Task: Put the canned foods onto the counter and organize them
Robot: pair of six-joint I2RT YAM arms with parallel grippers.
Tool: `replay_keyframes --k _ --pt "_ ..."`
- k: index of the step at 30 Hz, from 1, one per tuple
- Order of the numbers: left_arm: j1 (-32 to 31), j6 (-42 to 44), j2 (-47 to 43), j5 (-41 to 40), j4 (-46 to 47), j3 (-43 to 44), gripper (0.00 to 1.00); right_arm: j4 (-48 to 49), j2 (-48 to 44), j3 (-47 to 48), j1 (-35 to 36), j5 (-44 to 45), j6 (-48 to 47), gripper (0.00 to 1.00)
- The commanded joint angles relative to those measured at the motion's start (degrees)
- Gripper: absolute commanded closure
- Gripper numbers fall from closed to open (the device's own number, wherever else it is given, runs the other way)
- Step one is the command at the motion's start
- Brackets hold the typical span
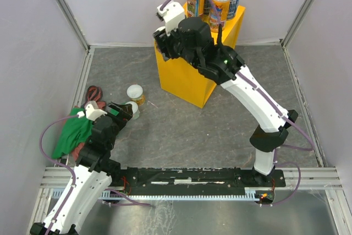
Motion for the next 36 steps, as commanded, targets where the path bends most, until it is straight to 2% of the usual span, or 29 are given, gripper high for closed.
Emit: replay_keyframes --k 1,9,36 --pt "0.41 0.92 -0.07 -0.01 1.35 1.30 0.03 3.62 -0.25 5.33 -3.23 0.84 2.03 0.77" --pt "0.43 1.90 0.60 0.08 1.26 1.68 0.03 -0.15 2.45 10.29 -7.06 0.35 4.09 0.77" --pt "0.43 1.47 4.67 2.88 4.67 2.56 0.04 -7.16 -0.43 9.00 -16.47 -0.90 7.27 0.77"
